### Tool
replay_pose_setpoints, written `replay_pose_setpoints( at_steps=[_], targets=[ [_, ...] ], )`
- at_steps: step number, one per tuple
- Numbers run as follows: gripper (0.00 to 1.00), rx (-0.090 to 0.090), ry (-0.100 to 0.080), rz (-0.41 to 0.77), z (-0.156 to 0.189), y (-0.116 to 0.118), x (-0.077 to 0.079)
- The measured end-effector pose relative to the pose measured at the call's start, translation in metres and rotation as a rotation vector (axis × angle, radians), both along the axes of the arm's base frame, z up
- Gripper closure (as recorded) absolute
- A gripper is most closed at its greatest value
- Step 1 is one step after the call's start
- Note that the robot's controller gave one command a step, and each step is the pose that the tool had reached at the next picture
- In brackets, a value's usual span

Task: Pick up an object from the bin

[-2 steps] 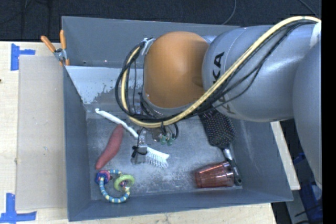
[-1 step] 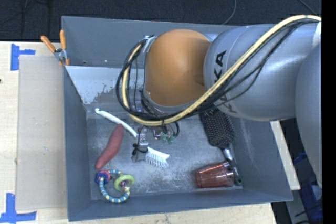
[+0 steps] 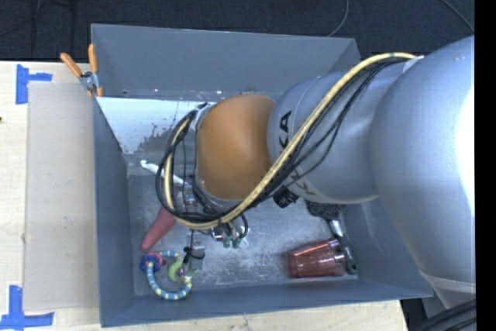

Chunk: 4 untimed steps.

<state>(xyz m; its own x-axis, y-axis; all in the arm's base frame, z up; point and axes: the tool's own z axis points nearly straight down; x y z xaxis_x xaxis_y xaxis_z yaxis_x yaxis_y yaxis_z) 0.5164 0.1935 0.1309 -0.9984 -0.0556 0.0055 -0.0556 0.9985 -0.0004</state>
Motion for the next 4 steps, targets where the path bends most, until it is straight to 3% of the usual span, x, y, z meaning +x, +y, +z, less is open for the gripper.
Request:
replay_pose_setpoints(
  at_steps=[1,2,3,4],
  targets=[
    [0.0,0.0,0.0,-0.184,-0.051,0.018,-0.028],
    [0.0,0.004,-0.013,-0.148,-0.069,0.019,-0.031],
    [0.0,0.001,-0.004,-0.185,-0.05,0.018,-0.027],
    [1.0,0.004,-0.012,-0.152,-0.069,0.018,-0.031]
  ],
)
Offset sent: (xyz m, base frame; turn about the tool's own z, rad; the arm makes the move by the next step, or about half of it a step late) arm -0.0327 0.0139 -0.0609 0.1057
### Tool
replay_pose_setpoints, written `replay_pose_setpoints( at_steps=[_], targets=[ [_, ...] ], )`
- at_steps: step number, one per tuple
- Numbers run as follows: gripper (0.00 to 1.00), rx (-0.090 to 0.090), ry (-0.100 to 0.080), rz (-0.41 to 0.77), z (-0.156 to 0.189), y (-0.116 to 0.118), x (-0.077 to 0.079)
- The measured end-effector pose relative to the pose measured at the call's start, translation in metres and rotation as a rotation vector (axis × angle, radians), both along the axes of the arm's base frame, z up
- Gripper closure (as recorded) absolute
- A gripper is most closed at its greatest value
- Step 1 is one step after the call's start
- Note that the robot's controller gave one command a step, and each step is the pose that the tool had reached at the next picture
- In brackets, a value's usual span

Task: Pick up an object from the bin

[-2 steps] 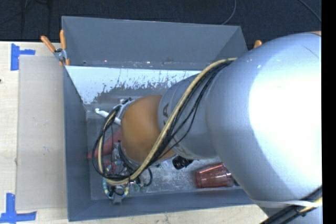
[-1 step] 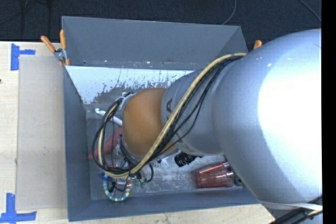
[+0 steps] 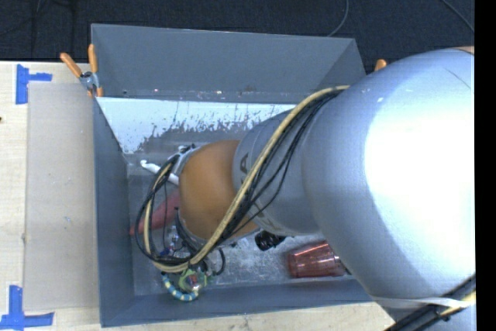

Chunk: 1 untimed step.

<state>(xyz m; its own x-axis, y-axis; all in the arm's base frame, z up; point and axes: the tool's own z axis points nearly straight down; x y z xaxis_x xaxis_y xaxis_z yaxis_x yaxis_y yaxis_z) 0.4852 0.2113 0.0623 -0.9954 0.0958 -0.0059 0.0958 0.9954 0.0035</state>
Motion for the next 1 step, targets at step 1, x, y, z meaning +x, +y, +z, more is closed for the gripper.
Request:
replay_pose_setpoints(
  at_steps=[1],
  targets=[
    [1.0,0.0,0.0,0.0,0.0,0.0,0.0]
  ],
)
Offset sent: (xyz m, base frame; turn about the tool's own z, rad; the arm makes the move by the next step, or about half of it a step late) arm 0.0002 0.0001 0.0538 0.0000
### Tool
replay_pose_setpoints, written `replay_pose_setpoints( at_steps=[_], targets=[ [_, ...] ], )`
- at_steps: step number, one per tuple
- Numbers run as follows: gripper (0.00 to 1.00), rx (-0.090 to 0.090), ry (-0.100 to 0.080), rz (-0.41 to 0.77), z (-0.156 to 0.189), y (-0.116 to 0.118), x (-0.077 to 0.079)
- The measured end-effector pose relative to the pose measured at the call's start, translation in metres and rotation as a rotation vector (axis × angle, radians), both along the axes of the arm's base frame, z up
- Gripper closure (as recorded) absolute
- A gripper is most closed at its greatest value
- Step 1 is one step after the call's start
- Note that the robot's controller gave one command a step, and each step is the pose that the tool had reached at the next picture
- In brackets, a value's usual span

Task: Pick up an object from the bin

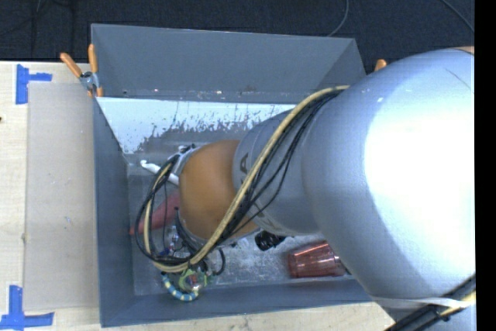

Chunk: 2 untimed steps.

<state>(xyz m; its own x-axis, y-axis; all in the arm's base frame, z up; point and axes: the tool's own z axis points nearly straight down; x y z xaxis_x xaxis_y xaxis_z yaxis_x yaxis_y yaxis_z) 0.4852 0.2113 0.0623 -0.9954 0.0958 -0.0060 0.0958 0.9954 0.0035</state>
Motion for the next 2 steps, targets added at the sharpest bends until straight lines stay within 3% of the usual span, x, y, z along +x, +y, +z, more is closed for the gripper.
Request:
replay_pose_setpoints(
  at_steps=[2],
  targets=[
    [1.0,-0.002,0.005,-0.001,0.018,-0.001,-0.002]
  ],
)
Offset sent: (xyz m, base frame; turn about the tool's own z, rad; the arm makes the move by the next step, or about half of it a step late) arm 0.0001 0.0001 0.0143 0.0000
